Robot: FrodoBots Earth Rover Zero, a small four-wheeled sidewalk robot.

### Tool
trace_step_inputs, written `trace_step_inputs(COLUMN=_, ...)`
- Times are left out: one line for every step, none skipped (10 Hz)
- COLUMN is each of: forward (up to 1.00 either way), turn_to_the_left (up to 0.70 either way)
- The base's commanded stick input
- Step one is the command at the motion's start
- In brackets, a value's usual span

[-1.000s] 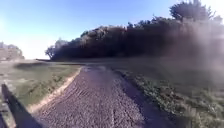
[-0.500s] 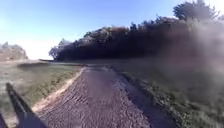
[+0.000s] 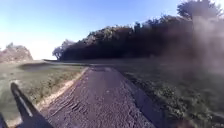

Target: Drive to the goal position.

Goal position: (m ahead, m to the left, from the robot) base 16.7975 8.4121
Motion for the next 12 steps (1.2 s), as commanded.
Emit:
trace_step_inputs(forward=0.70, turn_to_the_left=0.14)
trace_step_inputs(forward=0.70, turn_to_the_left=0.14)
trace_step_inputs(forward=0.70, turn_to_the_left=0.14)
trace_step_inputs(forward=0.70, turn_to_the_left=0.14)
trace_step_inputs(forward=0.70, turn_to_the_left=0.14)
trace_step_inputs(forward=0.70, turn_to_the_left=0.14)
trace_step_inputs(forward=0.70, turn_to_the_left=0.14)
trace_step_inputs(forward=0.70, turn_to_the_left=0.14)
trace_step_inputs(forward=0.70, turn_to_the_left=0.11)
trace_step_inputs(forward=0.70, turn_to_the_left=0.05)
trace_step_inputs(forward=0.70, turn_to_the_left=0.00)
trace_step_inputs(forward=0.70, turn_to_the_left=0.00)
